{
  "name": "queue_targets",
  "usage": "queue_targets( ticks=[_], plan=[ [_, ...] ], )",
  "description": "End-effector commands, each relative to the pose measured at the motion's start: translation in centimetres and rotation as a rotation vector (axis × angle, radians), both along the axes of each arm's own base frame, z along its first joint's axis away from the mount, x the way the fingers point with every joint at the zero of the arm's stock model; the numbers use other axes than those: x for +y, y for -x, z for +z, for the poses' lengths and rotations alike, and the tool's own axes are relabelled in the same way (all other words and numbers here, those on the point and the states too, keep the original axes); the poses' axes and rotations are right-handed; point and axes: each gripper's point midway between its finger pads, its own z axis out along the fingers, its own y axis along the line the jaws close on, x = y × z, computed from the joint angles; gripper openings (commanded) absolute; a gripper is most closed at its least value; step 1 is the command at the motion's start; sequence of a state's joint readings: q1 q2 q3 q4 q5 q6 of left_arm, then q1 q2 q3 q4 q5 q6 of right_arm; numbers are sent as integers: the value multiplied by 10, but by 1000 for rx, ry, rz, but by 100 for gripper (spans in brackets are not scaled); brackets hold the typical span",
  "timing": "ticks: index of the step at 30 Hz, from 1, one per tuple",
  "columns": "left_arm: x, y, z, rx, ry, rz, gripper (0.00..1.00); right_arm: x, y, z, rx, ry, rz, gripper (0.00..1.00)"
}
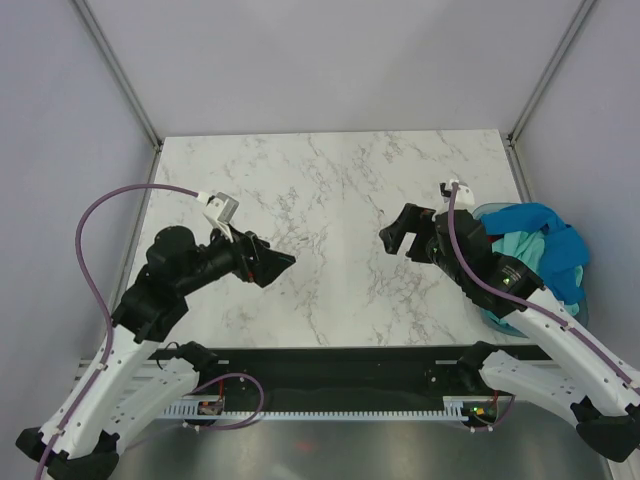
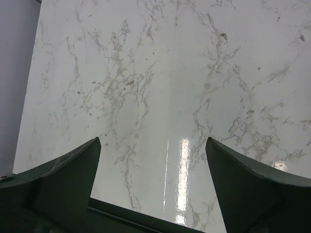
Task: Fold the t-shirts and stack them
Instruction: Grab the tshirt from the pile
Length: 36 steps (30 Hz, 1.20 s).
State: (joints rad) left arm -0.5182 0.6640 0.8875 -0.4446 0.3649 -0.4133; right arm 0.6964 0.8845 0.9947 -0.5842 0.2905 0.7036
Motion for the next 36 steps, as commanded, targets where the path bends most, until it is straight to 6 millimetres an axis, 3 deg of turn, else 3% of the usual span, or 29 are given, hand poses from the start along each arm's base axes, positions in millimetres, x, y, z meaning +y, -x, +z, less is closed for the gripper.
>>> queue_targets(
  ticks=[1, 5, 7, 9, 13, 14, 16, 19, 25, 27, 28, 31, 36],
  plan=[
    [8, -10, -10, -15, -57, 49, 99, -4, -2, 14, -29, -34, -35, 98],
    [22, -24, -22, 7, -122, 153, 100, -12, -8, 21, -62, 10, -63, 98],
    [28, -29, -29, 13, -150, 189, 100, -31, -21, 35, -95, 98, -169, 98],
    [33, -33, -36, 15, -173, 220, 100, -65, -36, 51, -139, 211, -352, 98],
    [38, -35, -54, 23, -221, 233, 98, -91, -68, 77, -149, 351, -522, 98],
    [39, -34, -58, 28, -225, 235, 98, -107, -78, 79, -135, 347, -576, 98],
    [37, -32, -66, 40, -236, 217, 98, -120, -94, 81, -113, 338, -625, 98],
    [35, -32, -67, 50, -235, 207, 97, -179, -104, 63, -45, 390, -805, 98],
    [40, -30, -67, 28, -234, 222, 97, -274, -82, 8, 123, 420, -1099, 98],
    [42, -30, -66, 21, -237, 229, 97, -285, -81, 0, 155, 436, -1129, 98],
    [42, -30, -65, 18, -235, 229, 97, -306, -73, -2, 173, 447, -1192, 98],
    [40, -29, -66, 22, -236, 218, 97, -333, -51, -8, 207, 487, -1287, 96],
    [39, -31, -74, 43, -251, 216, 97, -366, -29, -40, 297, 480, -1326, 87]
  ],
)
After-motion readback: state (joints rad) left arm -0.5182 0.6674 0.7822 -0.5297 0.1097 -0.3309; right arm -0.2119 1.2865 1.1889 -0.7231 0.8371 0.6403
